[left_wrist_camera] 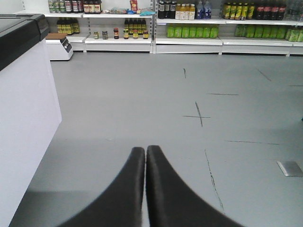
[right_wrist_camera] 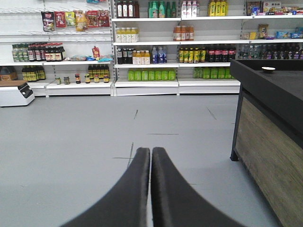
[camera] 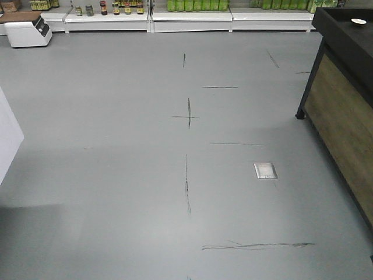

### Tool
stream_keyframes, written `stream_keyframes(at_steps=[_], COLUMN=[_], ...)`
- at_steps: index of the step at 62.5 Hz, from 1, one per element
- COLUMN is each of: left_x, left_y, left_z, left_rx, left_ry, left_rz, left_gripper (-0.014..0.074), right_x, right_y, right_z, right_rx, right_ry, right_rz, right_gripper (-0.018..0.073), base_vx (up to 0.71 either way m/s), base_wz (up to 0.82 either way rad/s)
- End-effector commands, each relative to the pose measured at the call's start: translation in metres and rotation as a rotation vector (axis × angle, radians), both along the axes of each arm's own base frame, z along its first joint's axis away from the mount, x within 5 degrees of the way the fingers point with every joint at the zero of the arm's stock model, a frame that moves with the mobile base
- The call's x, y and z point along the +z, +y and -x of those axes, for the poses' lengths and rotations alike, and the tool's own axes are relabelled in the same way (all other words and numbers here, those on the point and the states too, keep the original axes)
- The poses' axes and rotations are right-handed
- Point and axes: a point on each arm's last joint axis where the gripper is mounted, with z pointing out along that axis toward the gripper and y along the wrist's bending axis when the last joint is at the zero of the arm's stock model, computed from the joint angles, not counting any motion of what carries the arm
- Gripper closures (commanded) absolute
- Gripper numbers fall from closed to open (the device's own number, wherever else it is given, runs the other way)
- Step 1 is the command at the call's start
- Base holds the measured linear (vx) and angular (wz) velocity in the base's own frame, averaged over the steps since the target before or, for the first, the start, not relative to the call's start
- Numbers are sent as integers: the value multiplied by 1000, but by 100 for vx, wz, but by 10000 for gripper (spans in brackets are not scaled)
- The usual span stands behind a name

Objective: Pick three apples into basket with both arms
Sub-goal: 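Drive the base forward toward the black fruit tables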

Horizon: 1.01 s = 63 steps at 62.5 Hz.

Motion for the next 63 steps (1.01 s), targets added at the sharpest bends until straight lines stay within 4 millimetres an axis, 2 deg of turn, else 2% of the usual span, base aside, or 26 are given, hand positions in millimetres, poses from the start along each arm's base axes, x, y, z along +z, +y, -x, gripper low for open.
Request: stream_keyframes(at_steps=[1,63], left_x=[-1,-1], left_y=[0,0], left_z=[-1,-1], left_rx=[1,1], left_ry=[-59,-59], left_rz=[2,2], left_gripper=[603,603], right_x=[2,3], right_y=[0,0], right_z=[0,0], right_rx=[-5,-5], right_ry=[-67,-68], right_rz=[10,10], right_gripper=[561,561], base_vx=[0,0], base_wz=[0,0])
